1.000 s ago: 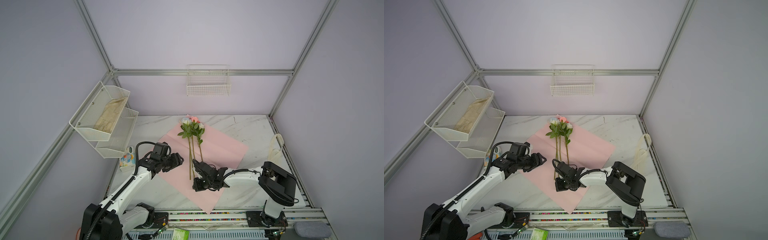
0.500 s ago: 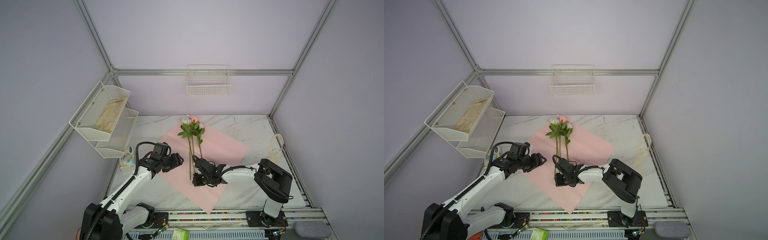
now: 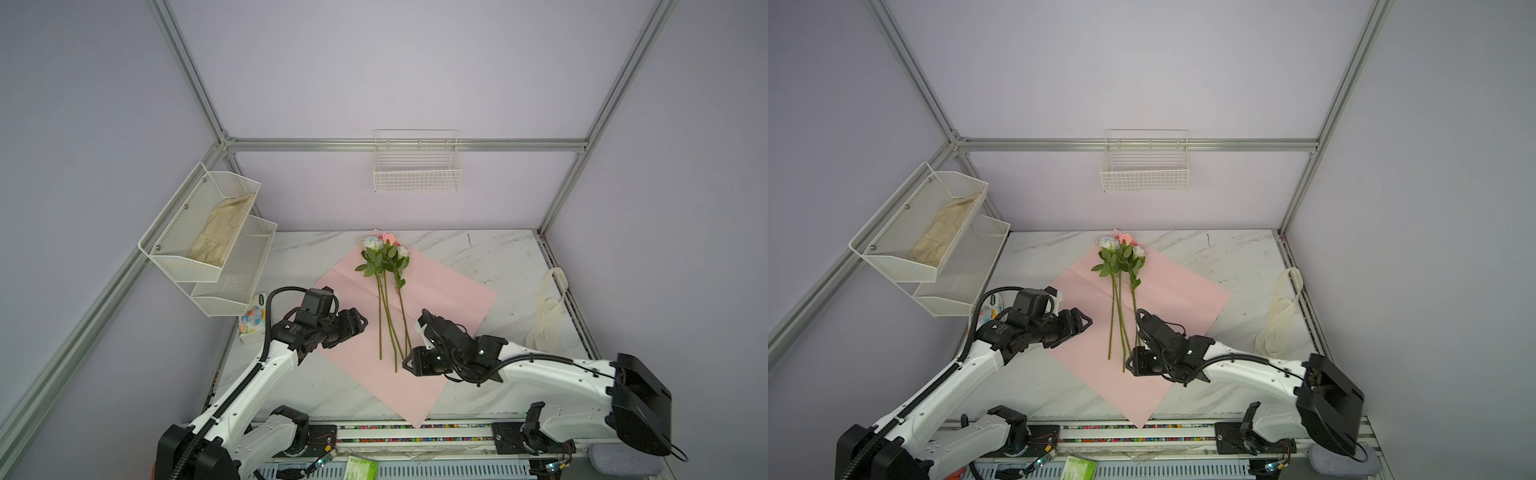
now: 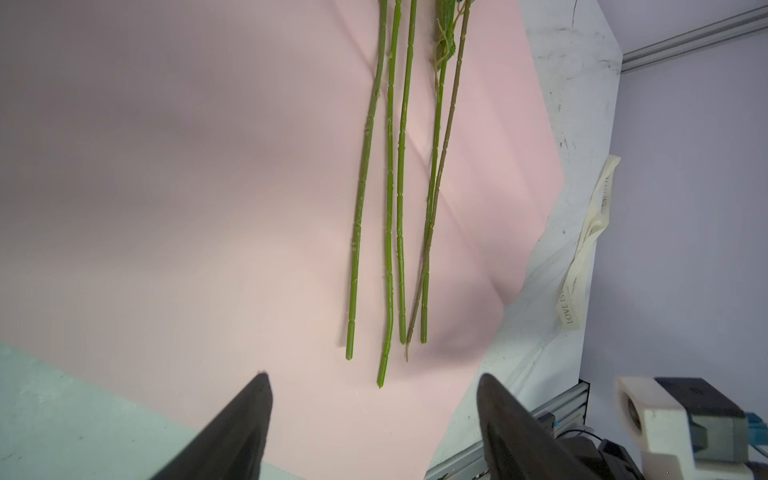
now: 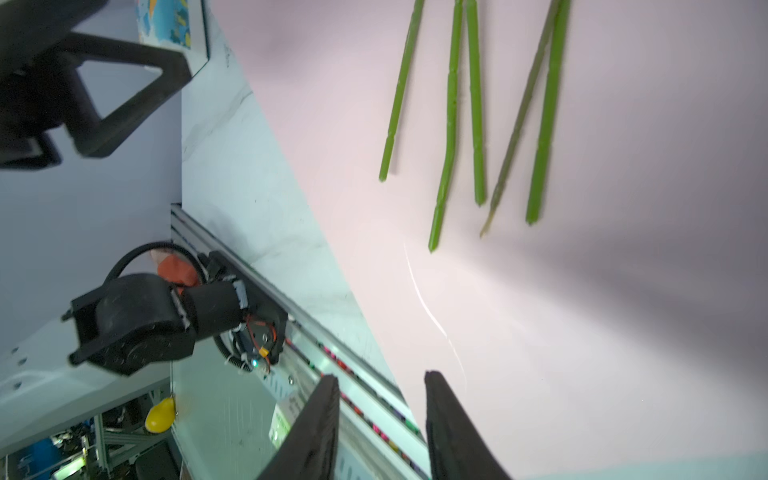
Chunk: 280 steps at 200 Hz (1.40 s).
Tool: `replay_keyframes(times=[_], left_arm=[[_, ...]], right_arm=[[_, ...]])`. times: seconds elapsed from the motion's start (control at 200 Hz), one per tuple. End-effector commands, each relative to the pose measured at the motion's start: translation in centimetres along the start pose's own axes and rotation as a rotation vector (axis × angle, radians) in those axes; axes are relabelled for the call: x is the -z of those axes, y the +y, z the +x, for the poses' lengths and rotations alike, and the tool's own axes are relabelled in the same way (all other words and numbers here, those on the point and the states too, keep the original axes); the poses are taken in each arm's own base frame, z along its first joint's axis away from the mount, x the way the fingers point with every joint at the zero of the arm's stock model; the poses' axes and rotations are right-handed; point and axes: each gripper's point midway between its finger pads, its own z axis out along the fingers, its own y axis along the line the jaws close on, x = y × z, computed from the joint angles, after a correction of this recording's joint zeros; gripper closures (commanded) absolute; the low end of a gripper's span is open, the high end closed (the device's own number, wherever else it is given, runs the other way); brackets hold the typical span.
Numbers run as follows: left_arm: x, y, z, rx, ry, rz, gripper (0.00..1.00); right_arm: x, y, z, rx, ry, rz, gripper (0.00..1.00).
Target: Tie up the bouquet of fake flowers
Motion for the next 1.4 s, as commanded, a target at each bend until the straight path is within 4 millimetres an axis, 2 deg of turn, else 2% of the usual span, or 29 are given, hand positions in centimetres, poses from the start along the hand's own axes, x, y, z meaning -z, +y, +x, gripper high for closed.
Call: replay_keyframes(times=[0.0, 0.13, 0.28, 0.44, 0.61, 0.78, 0.985, 1.08, 1.15, 1.205, 1.275, 1.395], left_arm=[[-0.7, 0.9, 2.7, 0.025, 0.078, 0.019, 0.2], [-1.3, 1.5, 4.6, 0.04, 0.134, 0.015, 0.17], [-2.4, 1.9, 6.5, 0.027, 0.184, -0.012, 0.15], [-3.4, 2.1, 7.1, 0.024, 0.214, -0.024, 0.15], [-3.8, 1.8, 6.8, 0.01, 0.221, -0.029, 0.15], [-4.1, 1.9, 6.7, 0.013, 0.227, -0.04, 0.15], [-3.7, 1.6, 6.1, 0.011, 0.197, -0.037, 0.14], [-3.7, 1.5, 6.1, 0.008, 0.198, -0.037, 0.13], [-3.7, 1.4, 6.1, 0.004, 0.204, -0.033, 0.13], [-3.6, 1.4, 6.2, 0.0, 0.209, -0.039, 0.13], [-3.2, 2.6, 6.3, 0.011, 0.193, -0.097, 0.11], [-2.7, 4.5, 6.0, 0.037, 0.153, -0.179, 0.08]], right_arm=[[1.0, -3.5, 4.1, -0.195, 0.087, 0.072, 0.59], [1.4, -4.8, 6.4, -0.292, 0.118, 0.044, 0.56], [0.3, -6.4, 7.1, -0.324, 0.123, 0.062, 0.54], [-1.7, -7.3, 7.3, -0.354, 0.127, 0.071, 0.53], [-2.8, -8.5, 7.1, -0.379, 0.101, 0.104, 0.51], [-3.4, -9.0, 6.2, -0.429, 0.043, 0.109, 0.48], [-4.6, -7.4, 4.3, -0.405, 0.017, 0.045, 0.45], [-5.0, -7.5, 3.1, -0.385, 0.001, 0.051, 0.45], [-5.0, -7.2, 2.1, -0.373, -0.002, 0.047, 0.45], [-4.2, -6.9, 1.1, -0.339, -0.036, 0.064, 0.45], [-2.9, -7.4, 0.4, -0.366, -0.086, 0.106, 0.45], [-1.4, -11.2, 0.0, -0.46, -0.12, 0.165, 0.46]])
